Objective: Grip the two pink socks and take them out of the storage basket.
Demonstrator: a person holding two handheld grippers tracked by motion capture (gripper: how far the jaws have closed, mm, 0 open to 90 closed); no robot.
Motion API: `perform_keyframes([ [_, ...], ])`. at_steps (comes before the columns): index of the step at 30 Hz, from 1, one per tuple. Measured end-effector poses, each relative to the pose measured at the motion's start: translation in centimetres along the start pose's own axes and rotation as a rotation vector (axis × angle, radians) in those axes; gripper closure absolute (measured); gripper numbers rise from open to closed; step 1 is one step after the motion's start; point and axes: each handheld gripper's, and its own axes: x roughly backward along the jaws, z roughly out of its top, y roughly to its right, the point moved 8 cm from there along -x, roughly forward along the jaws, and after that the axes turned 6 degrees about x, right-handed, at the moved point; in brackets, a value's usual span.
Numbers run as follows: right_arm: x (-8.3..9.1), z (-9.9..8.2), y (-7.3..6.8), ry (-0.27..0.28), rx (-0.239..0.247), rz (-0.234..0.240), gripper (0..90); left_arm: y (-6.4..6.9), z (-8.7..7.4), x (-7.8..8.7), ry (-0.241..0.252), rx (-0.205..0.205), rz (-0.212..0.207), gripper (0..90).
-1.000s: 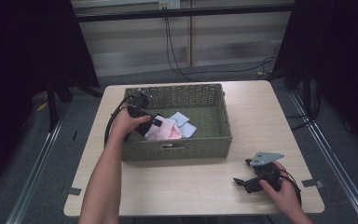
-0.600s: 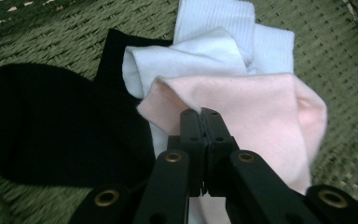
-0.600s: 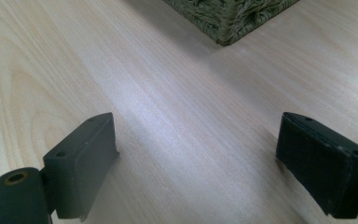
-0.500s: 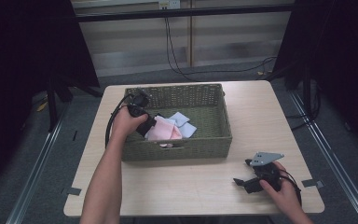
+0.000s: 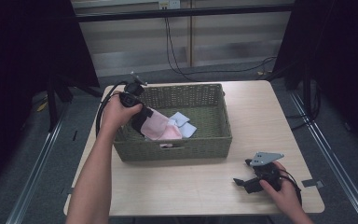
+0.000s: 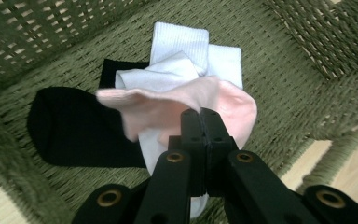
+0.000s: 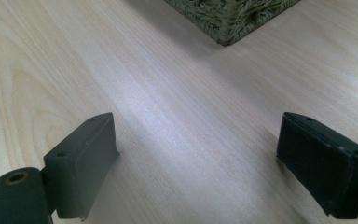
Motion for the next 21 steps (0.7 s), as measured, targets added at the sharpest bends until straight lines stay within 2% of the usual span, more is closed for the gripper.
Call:
perform_keyframes([
  [2,0.0,0.0,0.0,0.000,0.000,0.000,11.4,0.1,0.1,0.5,0.000,-0.007,0.006,89.6],
  [4,0.0,0.0,0.0,0.000,0.002,0.000,11.3,0.4,0.2,1.1,0.007,0.008,-0.003,89.6],
  [7,0.0,0.0,0.0,0.001,0.003,-0.001,11.4,0.6,0.2,1.6,0.009,0.006,-0.004,89.6],
  [16,0.0,0.0,0.0,0.000,0.002,0.000,11.3,1.7,0.2,4.9,0.039,-0.025,-0.008,89.6],
  [21,0.0,0.0,0.0,0.000,0.002,0.000,11.3,2.4,0.1,6.2,0.035,-0.043,-0.012,89.6],
])
